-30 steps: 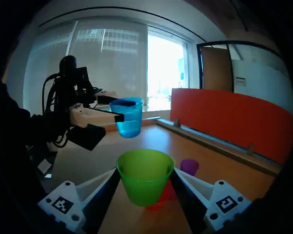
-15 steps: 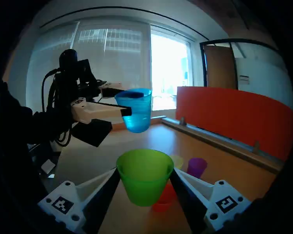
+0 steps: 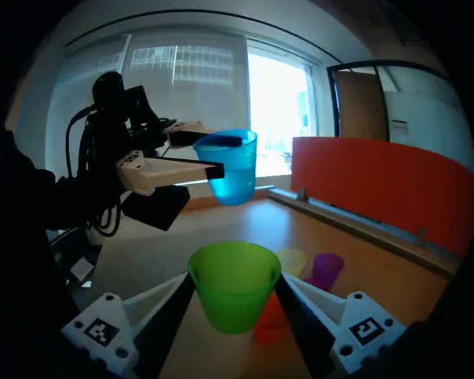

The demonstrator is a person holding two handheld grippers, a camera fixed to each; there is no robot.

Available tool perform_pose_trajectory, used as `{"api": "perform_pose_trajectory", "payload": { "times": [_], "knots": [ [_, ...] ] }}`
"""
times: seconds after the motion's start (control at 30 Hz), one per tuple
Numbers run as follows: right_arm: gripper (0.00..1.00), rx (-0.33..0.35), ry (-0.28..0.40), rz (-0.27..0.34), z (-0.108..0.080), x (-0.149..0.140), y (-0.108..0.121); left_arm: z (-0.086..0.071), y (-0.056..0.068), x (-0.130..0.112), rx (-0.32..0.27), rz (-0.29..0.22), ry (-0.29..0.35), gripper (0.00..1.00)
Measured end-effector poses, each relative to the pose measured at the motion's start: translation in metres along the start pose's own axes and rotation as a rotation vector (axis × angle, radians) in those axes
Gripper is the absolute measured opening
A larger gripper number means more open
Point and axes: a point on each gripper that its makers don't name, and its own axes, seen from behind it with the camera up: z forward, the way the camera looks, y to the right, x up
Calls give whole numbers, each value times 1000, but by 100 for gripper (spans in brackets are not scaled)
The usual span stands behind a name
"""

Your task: Pour water

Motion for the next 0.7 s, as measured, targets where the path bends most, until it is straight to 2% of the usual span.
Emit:
{"api": "perform_pose_trajectory", "payload": {
  "times": [0.7],
  "knots": [
    [91, 39, -1, 11, 11, -5, -14, 3, 1, 0, 16, 113, -8, 85]
  ]
}}
